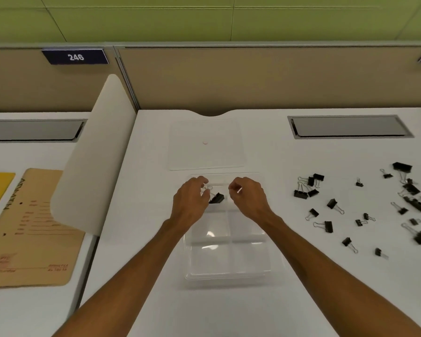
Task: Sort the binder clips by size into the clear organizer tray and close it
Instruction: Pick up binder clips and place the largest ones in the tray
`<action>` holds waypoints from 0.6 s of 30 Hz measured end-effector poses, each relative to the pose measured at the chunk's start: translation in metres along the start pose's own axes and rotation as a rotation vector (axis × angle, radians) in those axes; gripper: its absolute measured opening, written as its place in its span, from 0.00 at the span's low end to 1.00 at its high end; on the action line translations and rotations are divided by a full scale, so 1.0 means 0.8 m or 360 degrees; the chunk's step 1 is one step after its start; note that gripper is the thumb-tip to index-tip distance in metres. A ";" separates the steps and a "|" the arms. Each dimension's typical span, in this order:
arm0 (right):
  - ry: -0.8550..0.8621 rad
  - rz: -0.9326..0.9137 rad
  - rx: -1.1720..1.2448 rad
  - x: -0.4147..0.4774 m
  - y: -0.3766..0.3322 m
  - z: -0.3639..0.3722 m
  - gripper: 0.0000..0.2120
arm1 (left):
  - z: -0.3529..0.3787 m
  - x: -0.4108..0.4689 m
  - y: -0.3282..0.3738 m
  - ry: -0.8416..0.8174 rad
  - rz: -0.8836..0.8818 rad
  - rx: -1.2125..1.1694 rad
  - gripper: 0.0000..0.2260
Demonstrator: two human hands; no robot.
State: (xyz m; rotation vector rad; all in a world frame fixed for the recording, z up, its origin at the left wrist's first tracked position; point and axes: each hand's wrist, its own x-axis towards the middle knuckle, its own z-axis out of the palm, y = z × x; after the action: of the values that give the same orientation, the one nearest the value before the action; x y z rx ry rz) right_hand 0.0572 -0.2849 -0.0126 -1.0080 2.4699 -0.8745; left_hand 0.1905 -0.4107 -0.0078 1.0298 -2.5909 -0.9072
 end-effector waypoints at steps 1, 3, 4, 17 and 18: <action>0.0015 -0.0013 0.0019 -0.005 0.005 -0.004 0.04 | 0.003 -0.003 0.007 -0.0025 0.0031 -0.0028 0.13; 0.0043 -0.0023 0.0030 -0.016 0.016 -0.014 0.04 | 0.009 -0.010 0.021 -0.0059 0.0090 -0.0052 0.14; 0.0055 -0.0022 0.0034 -0.022 0.022 -0.020 0.05 | 0.012 -0.014 0.029 -0.0071 0.0128 -0.0041 0.14; 0.0248 0.0158 0.0111 -0.128 0.141 -0.131 0.05 | 0.114 -0.083 0.160 -0.0126 0.0415 -0.0122 0.15; 0.0252 0.0166 0.0118 -0.137 0.152 -0.140 0.05 | 0.123 -0.090 0.171 -0.0126 0.0418 -0.0133 0.15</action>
State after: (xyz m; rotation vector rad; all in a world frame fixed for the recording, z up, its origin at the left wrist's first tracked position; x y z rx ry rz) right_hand 0.0148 -0.0919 0.0007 -0.8059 2.5722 -1.0398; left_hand 0.1287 -0.2385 0.0004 0.6246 -2.6442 -0.9953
